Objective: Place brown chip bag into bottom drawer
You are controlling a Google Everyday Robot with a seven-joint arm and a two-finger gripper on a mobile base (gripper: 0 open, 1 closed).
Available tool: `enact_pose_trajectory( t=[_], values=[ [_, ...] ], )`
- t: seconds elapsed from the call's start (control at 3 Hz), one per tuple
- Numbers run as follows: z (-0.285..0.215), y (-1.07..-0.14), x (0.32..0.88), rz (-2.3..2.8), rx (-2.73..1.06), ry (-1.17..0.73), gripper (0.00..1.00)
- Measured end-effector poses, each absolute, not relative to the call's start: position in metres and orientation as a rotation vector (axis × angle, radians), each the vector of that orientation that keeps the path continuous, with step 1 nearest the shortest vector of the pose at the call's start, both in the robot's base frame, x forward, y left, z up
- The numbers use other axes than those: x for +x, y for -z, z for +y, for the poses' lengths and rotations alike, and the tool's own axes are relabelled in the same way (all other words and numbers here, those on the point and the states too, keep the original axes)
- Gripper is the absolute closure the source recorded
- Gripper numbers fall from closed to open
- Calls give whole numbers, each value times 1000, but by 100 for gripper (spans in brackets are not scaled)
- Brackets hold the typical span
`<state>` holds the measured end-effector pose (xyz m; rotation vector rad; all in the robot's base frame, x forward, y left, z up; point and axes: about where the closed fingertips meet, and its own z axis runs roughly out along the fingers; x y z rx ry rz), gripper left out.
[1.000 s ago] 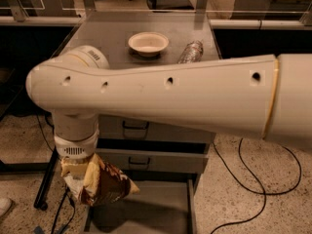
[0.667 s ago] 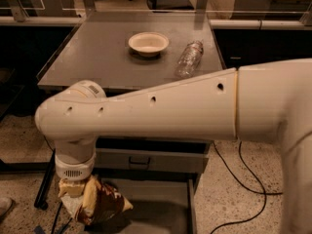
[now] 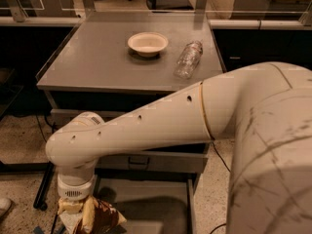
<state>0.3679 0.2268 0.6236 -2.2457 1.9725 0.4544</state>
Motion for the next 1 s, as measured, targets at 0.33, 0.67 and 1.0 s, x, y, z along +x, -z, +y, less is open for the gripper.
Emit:
enact_pose_trajectory(
  t=[0.33,0.67,1.0],
  values=[
    [222,-590,380,2006,-2221,-505,100],
    [213,-542,403,2054,-2183,-551,100],
    [207,-498,422,2100,-2164,-599,100]
  ],
)
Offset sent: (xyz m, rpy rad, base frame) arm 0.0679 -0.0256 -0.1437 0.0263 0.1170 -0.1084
